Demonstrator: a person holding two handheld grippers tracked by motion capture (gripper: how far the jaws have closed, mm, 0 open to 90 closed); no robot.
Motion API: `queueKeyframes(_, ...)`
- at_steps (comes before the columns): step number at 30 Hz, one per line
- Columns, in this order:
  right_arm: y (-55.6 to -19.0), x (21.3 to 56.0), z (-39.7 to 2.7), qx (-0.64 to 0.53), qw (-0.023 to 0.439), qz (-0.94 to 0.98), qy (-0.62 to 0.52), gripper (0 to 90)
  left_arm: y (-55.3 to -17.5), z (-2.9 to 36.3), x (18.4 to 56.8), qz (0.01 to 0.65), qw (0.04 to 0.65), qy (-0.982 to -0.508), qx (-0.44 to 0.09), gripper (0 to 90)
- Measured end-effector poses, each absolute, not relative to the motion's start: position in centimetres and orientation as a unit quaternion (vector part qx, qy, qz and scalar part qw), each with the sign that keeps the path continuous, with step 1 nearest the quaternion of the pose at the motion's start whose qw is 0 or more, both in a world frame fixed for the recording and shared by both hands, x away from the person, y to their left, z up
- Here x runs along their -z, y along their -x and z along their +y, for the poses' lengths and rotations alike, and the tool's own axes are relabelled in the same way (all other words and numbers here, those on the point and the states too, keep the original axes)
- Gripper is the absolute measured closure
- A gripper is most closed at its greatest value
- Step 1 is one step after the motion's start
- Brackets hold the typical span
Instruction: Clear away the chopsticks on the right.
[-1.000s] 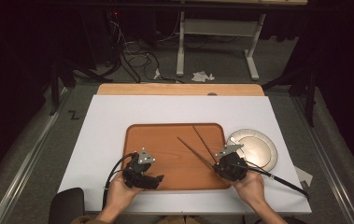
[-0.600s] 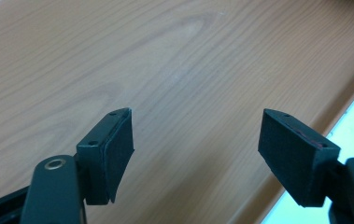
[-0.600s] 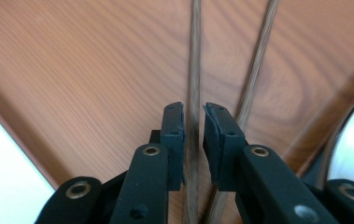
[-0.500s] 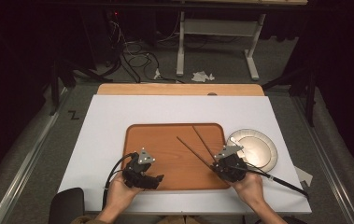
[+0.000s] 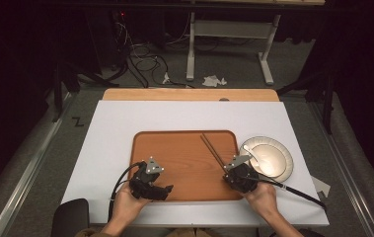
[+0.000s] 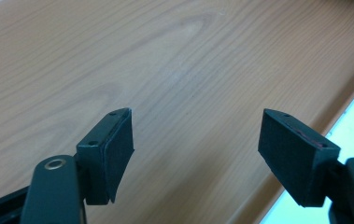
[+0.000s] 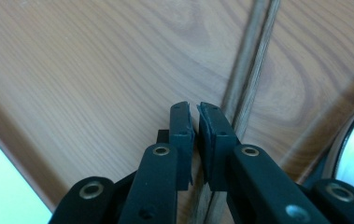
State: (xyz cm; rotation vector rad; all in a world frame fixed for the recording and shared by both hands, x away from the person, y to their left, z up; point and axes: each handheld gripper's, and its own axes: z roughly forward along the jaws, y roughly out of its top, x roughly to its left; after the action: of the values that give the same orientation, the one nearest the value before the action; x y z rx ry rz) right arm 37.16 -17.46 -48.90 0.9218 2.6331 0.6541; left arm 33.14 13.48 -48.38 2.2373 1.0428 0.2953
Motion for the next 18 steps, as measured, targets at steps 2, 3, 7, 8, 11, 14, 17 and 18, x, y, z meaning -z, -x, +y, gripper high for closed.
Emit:
queueKeyframes(2, -37.2, 48.9, -17.5, -0.223, 0.14, 0.91, -0.321, 84.0, -33.1, 13.5, 48.4, 0.397, 0.322, -0.852, -0.112, 26.8)
queueKeyframes(3, -37.3, 48.9, -17.5, -0.223, 0.14, 0.91, -0.319, 83.2, -33.1, 13.5, 48.4, 0.397, 0.322, -0.852, -0.112, 26.8)
queueKeyframes(7, -37.1, 48.7, -17.5, -0.235, 0.135, 0.908, -0.32, 79.6, -33.1, 13.5, 48.4, 0.398, 0.322, -0.852, -0.113, 26.8)
queueKeyframes(8, -37.1, 48.5, -17.6, -0.241, 0.136, 0.907, -0.318, 79.0, -33.1, 13.5, 48.4, 0.398, 0.323, -0.851, -0.112, 26.8)
queueKeyframes(11, -36.8, 47.6, -18.0, -0.267, 0.135, 0.9, -0.316, 74.2, -33.1, 13.5, 48.3, 0.398, 0.324, -0.851, -0.112, 26.8)
queueKeyframes(14, -36.4, 46.8, -18.5, -0.285, 0.147, 0.894, -0.312, 68.2, -33.2, 13.6, 48.3, 0.399, 0.325, -0.85, -0.112, 26.8)
queueKeyframes(17, -36.0, 46.2, -19.1, -0.287, 0.155, 0.894, -0.307, 65.7, -33.2, 13.7, 48.3, 0.4, 0.326, -0.849, -0.112, 26.8)
queueKeyframes(18, -35.9, 46.0, -19.3, -0.29, 0.157, 0.892, -0.31, 65.1, -33.2, 13.7, 48.3, 0.4, 0.327, -0.849, -0.112, 26.8)
